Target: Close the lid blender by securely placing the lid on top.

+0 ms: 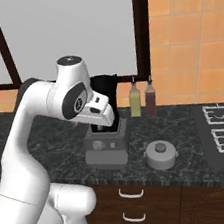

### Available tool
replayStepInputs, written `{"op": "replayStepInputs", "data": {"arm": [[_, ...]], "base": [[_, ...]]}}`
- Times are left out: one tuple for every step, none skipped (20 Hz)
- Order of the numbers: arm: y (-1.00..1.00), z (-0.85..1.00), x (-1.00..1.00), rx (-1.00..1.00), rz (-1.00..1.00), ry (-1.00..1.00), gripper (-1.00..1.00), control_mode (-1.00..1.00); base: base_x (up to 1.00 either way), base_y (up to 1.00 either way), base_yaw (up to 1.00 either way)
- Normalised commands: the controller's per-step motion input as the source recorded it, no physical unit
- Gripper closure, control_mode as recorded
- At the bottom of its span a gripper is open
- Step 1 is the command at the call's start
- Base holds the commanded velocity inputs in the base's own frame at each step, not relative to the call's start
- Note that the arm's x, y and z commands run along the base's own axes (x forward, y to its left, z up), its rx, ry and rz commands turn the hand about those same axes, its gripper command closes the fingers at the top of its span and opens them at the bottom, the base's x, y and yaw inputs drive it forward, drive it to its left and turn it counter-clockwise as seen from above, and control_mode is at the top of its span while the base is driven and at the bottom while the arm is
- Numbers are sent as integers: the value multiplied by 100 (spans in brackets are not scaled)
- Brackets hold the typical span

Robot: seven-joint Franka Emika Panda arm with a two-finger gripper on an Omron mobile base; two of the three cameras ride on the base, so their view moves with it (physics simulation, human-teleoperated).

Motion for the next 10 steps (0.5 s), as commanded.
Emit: {"op": "replayStepInputs", "data": {"arm": [[-100,-24,0,0,-31,12,-100,-100],[-100,-26,0,0,-31,12,-100,-100],[-100,-27,0,0,-29,12,-100,-100],[-100,-27,0,0,-25,12,-100,-100],[-100,-31,17,0,-20,11,-100,-100],[-100,-41,46,0,-12,9,-100,-100],[-100,-43,61,0,-7,7,-100,-100],[-100,-43,77,0,-2,7,-100,-100],[-100,-44,91,0,0,7,-100,-100],[-100,-41,94,0,5,3,-100,-100]], "base": [[0,0,0],[0,0,0],[0,0,0],[0,0,0],[0,0,0],[0,0,0],[0,0,0],[0,0,0],[0,0,0],[0,0,0]]}}
